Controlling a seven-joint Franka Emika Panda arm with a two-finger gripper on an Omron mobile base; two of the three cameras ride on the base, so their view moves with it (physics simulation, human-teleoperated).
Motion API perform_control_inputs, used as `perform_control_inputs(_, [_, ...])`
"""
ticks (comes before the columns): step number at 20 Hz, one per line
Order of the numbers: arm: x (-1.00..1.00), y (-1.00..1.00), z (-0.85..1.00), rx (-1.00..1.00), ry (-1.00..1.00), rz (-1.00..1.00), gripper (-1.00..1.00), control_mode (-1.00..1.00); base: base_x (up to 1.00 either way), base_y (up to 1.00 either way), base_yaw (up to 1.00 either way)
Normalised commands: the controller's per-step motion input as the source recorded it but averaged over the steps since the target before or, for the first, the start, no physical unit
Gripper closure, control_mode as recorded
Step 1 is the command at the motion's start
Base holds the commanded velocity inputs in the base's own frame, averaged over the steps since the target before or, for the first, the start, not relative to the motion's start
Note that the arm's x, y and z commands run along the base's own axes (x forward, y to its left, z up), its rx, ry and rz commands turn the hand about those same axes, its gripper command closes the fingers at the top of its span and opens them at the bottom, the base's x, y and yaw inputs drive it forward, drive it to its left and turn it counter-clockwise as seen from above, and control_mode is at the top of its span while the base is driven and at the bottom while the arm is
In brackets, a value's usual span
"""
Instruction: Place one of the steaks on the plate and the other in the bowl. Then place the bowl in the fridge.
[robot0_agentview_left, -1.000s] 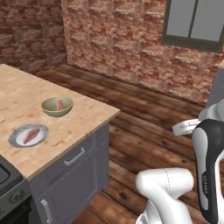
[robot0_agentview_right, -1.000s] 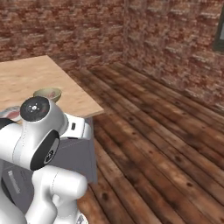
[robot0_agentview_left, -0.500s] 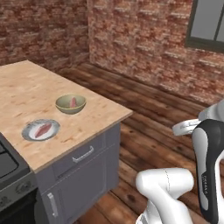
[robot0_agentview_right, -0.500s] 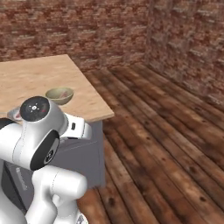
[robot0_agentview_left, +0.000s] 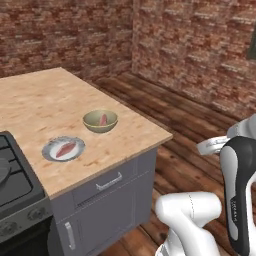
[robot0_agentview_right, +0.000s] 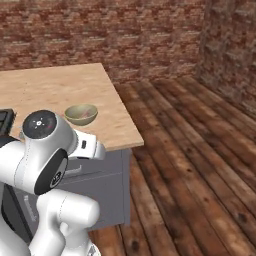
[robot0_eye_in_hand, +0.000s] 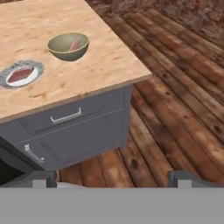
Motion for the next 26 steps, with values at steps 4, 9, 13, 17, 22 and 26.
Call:
perform_control_inputs(4, [0.0, 0.0, 0.0, 0.0, 0.0, 0.0, -1.0, 1.0, 0.58, -0.09, 0.3])
perform_control_inputs(9, [0.0, 0.0, 0.0, 0.0, 0.0, 0.0, -1.0, 1.0, 0.5, -0.1, 0.32])
perform_control_inputs(13, [0.0, 0.0, 0.0, 0.0, 0.0, 0.0, -1.0, 1.0, 0.25, -0.32, 0.32])
perform_control_inputs(17, [0.0, 0.0, 0.0, 0.0, 0.0, 0.0, -1.0, 1.0, 0.13, -0.47, 0.32])
perform_control_inputs(22, [0.0, 0.0, 0.0, 0.0, 0.0, 0.0, -1.0, 1.0, 0.18, -0.48, 0.3])
perform_control_inputs(26, [0.0, 0.0, 0.0, 0.0, 0.0, 0.0, -1.0, 1.0, 0.27, -0.41, 0.27])
